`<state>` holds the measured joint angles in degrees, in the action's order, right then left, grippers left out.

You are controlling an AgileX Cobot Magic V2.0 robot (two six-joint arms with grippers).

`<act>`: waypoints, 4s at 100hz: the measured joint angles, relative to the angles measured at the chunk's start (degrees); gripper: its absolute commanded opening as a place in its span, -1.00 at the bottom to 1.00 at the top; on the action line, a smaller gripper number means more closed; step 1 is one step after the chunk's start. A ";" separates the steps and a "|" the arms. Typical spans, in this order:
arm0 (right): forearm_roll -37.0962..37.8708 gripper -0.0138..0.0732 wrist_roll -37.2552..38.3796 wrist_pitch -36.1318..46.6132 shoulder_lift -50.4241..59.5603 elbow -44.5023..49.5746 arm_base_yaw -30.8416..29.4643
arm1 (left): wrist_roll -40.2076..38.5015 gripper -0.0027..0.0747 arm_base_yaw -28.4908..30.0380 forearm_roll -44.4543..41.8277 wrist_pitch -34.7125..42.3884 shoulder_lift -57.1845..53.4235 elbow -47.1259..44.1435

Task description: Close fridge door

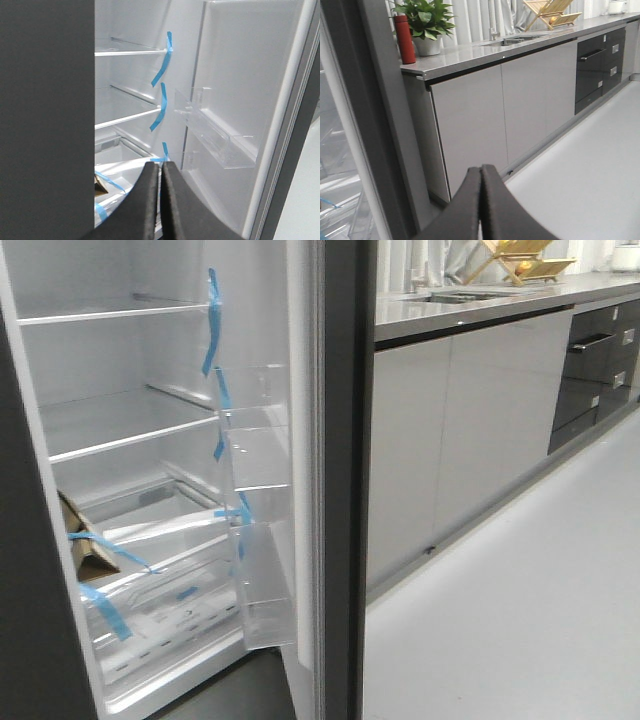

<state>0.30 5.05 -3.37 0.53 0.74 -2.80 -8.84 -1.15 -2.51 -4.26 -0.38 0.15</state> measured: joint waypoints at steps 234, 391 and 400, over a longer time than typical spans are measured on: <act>0.00 -0.85 0.00 0.00 0.00 0.00 0.00 | 0.00 -0.98 0.00 0.00 0.00 0.00 0.00; -23.80 -0.85 0.00 -3.10 -5.38 -8.66 0.00 | 0.00 -0.98 0.00 0.00 0.00 0.00 0.00; -32.23 -0.85 0.00 -2.98 -10.37 -13.94 0.00 | 0.00 -0.98 0.00 0.00 0.00 0.00 0.00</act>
<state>-31.93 5.05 -6.35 -9.84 -13.20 -2.80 -8.84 -1.15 -2.51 -4.26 -0.38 0.15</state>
